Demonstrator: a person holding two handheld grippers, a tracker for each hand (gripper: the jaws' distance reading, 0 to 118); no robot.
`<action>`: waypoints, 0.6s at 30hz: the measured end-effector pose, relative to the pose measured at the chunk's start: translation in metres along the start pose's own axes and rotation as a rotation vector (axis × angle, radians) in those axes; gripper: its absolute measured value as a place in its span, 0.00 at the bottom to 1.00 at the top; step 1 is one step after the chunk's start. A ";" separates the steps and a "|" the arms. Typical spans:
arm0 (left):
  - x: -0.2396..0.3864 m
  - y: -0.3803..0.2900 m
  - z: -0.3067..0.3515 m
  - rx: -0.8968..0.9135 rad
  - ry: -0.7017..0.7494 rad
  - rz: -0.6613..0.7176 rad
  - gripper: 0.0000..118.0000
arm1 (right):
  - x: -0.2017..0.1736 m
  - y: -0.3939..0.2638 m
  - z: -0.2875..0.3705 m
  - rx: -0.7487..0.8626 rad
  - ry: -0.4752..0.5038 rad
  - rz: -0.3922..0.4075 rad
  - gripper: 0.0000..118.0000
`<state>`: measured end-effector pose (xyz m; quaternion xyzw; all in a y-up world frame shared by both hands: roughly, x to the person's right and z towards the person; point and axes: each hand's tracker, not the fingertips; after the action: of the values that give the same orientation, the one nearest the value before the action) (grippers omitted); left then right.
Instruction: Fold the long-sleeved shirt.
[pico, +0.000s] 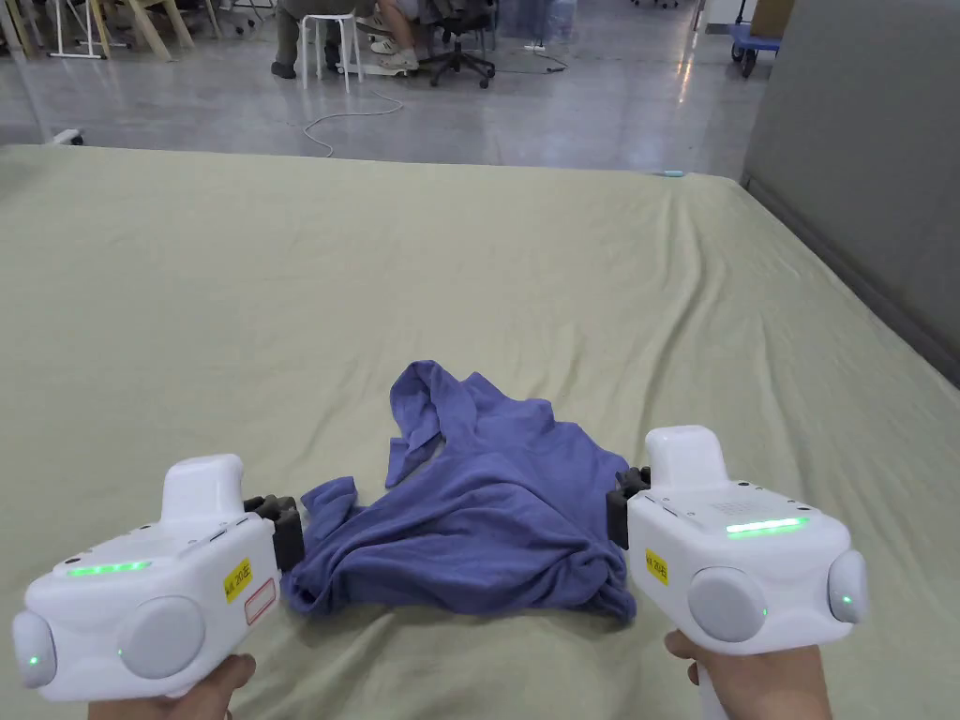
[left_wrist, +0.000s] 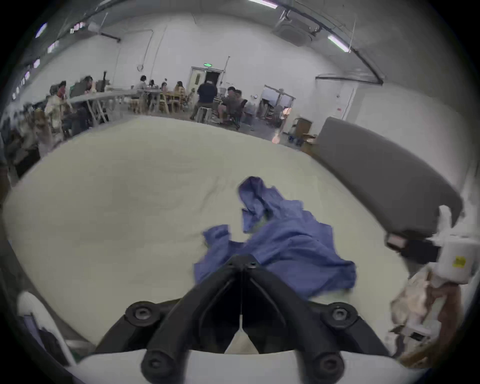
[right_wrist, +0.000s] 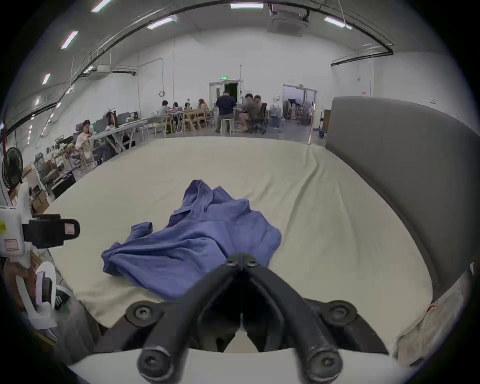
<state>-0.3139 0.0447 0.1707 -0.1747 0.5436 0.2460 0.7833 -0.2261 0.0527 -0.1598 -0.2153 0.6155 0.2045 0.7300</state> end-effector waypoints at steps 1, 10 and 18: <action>-0.002 0.002 -0.002 -0.016 -0.033 0.008 0.00 | 0.001 0.000 -0.001 0.003 0.033 0.004 0.00; -0.019 -0.025 -0.087 -0.201 0.060 0.040 1.00 | 0.002 -0.007 -0.015 -0.039 0.050 -0.001 0.00; -0.026 -0.042 -0.111 -0.242 -0.058 0.210 0.32 | 0.005 0.004 -0.045 -0.084 0.052 0.016 0.00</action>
<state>-0.3822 -0.0551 0.1564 -0.2027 0.5024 0.3949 0.7420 -0.2638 0.0312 -0.1717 -0.2462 0.6267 0.2302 0.7026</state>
